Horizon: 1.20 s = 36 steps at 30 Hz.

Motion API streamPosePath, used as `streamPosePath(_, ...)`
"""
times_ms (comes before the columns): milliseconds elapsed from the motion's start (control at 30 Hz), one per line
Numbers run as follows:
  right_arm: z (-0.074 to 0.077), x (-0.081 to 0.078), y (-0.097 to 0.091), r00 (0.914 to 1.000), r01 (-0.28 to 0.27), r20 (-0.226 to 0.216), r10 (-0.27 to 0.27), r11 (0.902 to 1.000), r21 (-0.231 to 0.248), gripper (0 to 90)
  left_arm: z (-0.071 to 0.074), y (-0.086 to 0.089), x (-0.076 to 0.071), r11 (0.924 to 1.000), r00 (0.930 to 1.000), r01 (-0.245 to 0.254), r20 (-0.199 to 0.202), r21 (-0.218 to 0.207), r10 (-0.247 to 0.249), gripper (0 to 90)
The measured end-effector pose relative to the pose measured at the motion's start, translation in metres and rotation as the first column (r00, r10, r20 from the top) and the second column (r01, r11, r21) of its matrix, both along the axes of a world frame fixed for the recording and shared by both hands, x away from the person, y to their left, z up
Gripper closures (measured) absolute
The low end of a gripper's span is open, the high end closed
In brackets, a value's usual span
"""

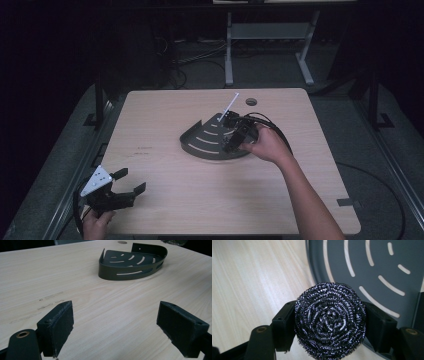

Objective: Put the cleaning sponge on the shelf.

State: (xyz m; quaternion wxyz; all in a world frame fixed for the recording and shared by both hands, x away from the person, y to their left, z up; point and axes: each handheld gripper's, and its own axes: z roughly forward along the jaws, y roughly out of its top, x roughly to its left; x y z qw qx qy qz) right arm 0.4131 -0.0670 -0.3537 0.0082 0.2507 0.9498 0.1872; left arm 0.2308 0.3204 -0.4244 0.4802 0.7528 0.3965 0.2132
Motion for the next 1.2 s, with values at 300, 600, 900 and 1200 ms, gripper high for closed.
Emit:
streamPosePath(300,-0.002,0.014,0.003,0.9997,0.021,-0.015,-0.021,0.9997,-0.009,32.5,0.001,-0.001,0.0,1.0,1.0,0.002,0.004,0.003,-0.002,13.3)
streamPosePath(600,0.001,0.024,0.004,0.9995,0.032,0.0,-0.032,0.9993,-0.018,32.5,0.001,-0.003,0.0,1.0,1.0,0.006,0.002,0.005,-0.006,13.3)
streamPosePath(900,-0.004,0.033,0.001,0.9982,0.06,-0.009,-0.06,0.9982,-0.007,32.6,0.001,-0.003,0.0,0.9999,0.9999,0.012,0.002,0.001,-0.012,13.3)
streamPosePath(1200,-0.01,0.039,0.002,0.9973,0.073,-0.009,-0.073,0.9973,-0.01,32.6,0.001,-0.004,0.0,0.9999,0.9999,0.015,0.002,-0.001,-0.015,13.3)
